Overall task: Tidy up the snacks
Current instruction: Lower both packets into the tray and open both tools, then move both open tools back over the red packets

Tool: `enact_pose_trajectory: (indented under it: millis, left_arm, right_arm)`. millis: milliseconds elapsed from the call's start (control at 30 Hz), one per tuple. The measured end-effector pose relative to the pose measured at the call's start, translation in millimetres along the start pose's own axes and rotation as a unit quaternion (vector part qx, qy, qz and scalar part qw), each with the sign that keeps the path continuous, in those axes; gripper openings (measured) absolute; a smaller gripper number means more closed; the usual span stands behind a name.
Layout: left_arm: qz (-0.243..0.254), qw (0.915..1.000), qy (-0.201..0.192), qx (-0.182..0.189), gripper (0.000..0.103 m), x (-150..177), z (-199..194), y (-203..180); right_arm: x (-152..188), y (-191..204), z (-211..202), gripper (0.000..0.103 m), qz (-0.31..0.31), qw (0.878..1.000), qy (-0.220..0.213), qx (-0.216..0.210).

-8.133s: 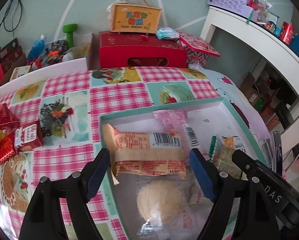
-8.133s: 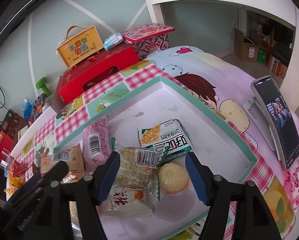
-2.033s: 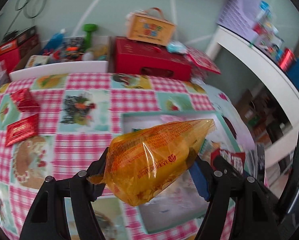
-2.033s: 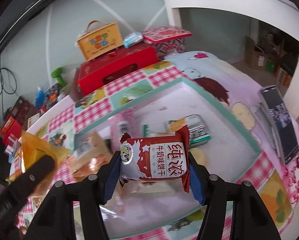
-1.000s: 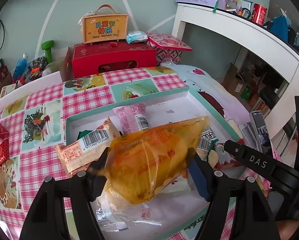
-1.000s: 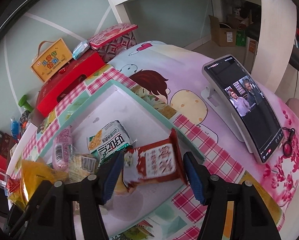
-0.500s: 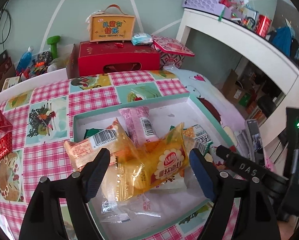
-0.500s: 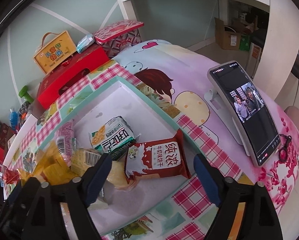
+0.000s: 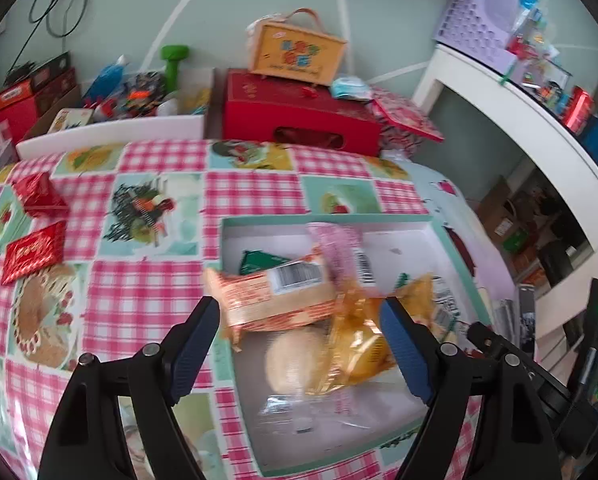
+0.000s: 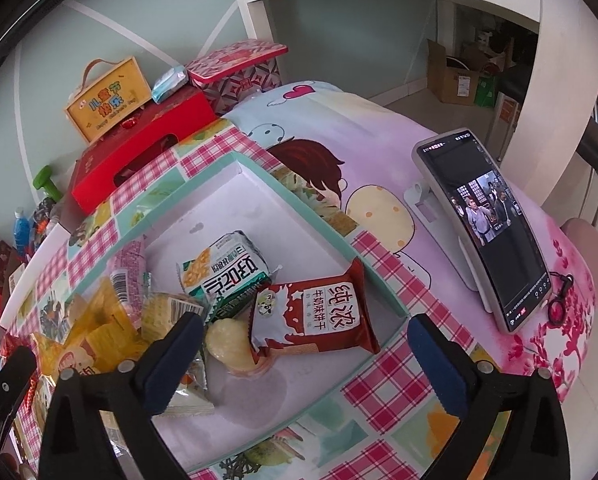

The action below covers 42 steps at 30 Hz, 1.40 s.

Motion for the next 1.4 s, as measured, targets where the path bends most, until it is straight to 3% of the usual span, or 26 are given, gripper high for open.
enact_pose_trajectory:
  millis: [67,333,600,800,1067,1267,1400]
  left_arm:
    - [-0.003,0.9999,0.008,-0.012,0.099,1.7,2.2,4.3]
    - [-0.022,0.9994,0.013,-0.024,0.099,4.2,2.4,16.2]
    - [-0.063,0.9974,0.016,-0.03,0.099,5.9,2.0,38.1]
    - [-0.095,0.9948,0.014,-0.035,0.099,8.1,-0.6,56.7]
    - [-0.124,0.9913,0.015,-0.04,0.099,11.8,-1.7,74.8]
    - [-0.131,0.9905,0.015,-0.038,0.099,12.9,-1.7,79.4]
    - [-0.136,0.9898,0.018,-0.039,0.099,14.2,-0.4,81.8]
  right_arm:
    - [1.4,3.4,0.1,0.103,-0.008,1.0,0.001,0.002]
    - [12.4,29.1,-12.7,0.103,-0.065,0.997,0.012,-0.036]
    - [35.2,68.0,-26.0,0.103,-0.136,0.984,0.032,-0.111]
    - [49.7,89.5,-28.2,0.103,-0.17,0.976,0.04,-0.13]
    - [61.8,105.0,-10.8,0.103,-0.193,0.974,0.051,-0.11]
    - [52.7,91.1,6.6,0.103,-0.152,0.982,0.05,-0.095]
    - [49.2,84.4,13.9,0.103,-0.147,0.987,0.031,-0.053]
Point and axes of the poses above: each gripper's, at about its wrist camera, not at the fingertips, and z roughly the way its jaws point, y to its left, x to its underside, the point moved 1 cm from there along z, roughly the way its jaws point, and after that the axes turned 12 degrees about z, right-handed, at the moved point
